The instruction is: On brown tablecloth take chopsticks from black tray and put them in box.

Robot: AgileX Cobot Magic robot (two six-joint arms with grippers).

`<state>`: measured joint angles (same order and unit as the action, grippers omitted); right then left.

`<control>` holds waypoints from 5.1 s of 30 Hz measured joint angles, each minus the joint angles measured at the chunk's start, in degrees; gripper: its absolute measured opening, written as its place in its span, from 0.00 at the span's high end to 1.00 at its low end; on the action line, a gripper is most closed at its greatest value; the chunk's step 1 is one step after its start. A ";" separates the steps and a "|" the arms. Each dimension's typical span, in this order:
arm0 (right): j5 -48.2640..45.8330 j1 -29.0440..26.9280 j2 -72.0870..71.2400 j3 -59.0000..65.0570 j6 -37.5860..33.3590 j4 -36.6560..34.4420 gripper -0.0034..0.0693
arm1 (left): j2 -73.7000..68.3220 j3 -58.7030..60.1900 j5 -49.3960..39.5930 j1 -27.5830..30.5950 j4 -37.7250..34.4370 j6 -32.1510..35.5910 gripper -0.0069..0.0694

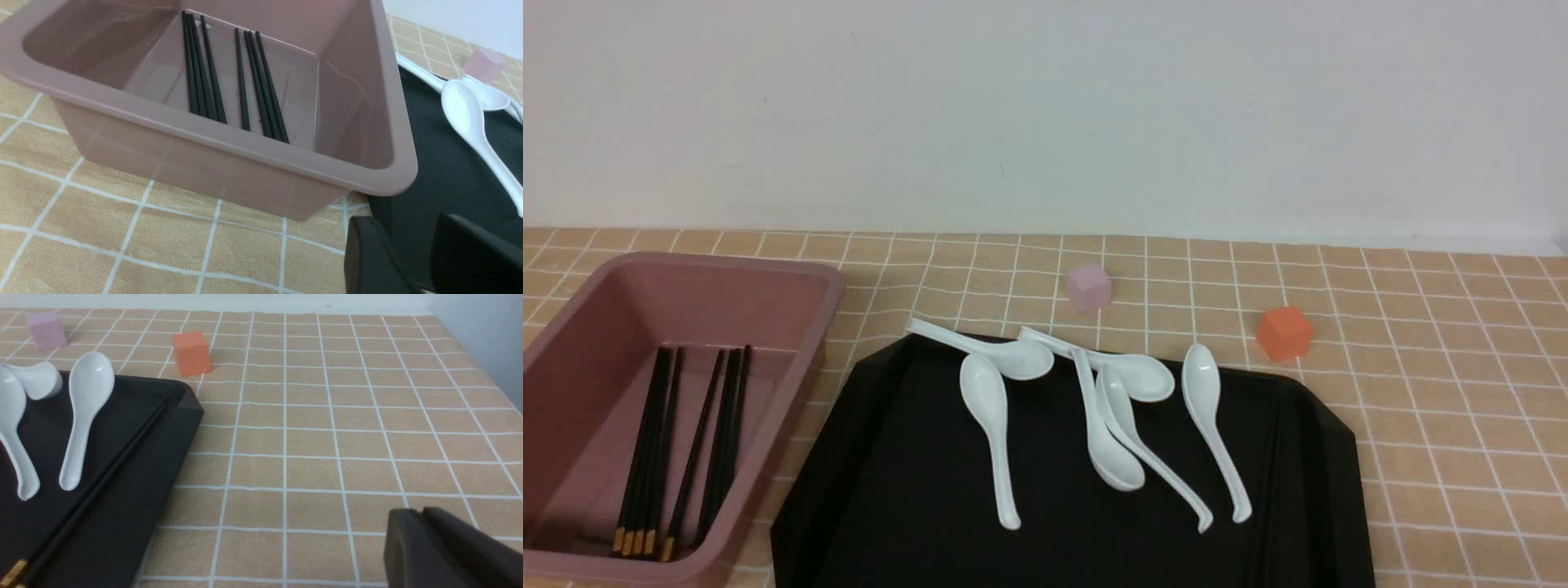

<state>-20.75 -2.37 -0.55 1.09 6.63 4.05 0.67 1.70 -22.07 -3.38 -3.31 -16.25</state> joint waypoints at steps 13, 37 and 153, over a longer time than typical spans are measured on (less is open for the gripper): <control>-0.05 0.00 0.00 0.00 0.00 0.00 0.84 | 0.00 0.00 0.00 0.00 0.00 0.00 0.60; -0.11 0.00 0.00 0.00 0.00 0.00 0.80 | 0.00 0.00 0.00 0.00 0.00 0.00 0.60; -7.76 44.65 96.67 -87.29 7.18 -29.67 0.76 | 0.00 0.00 0.00 0.10 0.00 0.00 0.60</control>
<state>-28.51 42.28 96.12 -86.20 13.81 -25.62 0.67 1.70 -22.07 -3.29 -3.31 -16.25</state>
